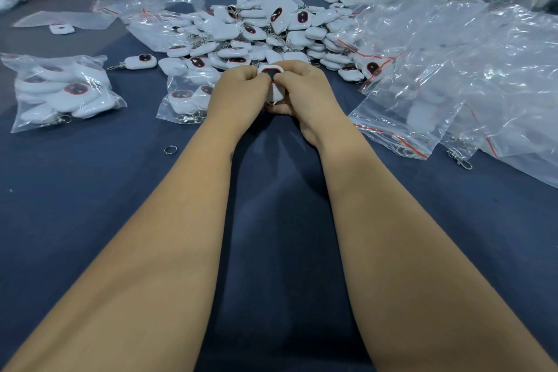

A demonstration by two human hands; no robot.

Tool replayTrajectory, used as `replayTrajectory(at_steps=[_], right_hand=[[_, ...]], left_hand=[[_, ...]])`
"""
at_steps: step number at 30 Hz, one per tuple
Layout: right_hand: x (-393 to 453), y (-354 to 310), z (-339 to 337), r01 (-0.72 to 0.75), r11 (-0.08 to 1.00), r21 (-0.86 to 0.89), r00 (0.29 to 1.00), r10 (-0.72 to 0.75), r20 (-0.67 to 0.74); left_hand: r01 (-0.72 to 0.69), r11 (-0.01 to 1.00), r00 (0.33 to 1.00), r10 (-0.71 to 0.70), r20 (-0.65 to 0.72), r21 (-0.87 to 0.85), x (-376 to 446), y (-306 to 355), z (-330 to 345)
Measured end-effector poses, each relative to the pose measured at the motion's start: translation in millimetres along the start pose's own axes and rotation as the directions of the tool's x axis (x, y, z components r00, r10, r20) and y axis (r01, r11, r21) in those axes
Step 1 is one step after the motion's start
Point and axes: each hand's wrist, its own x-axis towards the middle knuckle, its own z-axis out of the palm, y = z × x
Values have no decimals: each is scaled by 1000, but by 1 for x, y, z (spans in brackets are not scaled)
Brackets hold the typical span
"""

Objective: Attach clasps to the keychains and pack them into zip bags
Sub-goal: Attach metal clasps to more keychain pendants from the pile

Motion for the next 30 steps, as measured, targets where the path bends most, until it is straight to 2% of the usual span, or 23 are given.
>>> replayTrajectory(at_steps=[12,25,30], right_hand=[[2,4,1,87,987,-138,995,-92,-29],[2,2,-1,35,999,-4,999,-36,-11],[3,3,-1,30,999,-39,1000,-30,0]], left_hand=[[-12,1000,1000,11,-25,-25,0,1,1],[-13,995,1000,13,-6,-99,-3,3,-1],[3,997,1000,-4,-19,-73,-1,6,-3]])
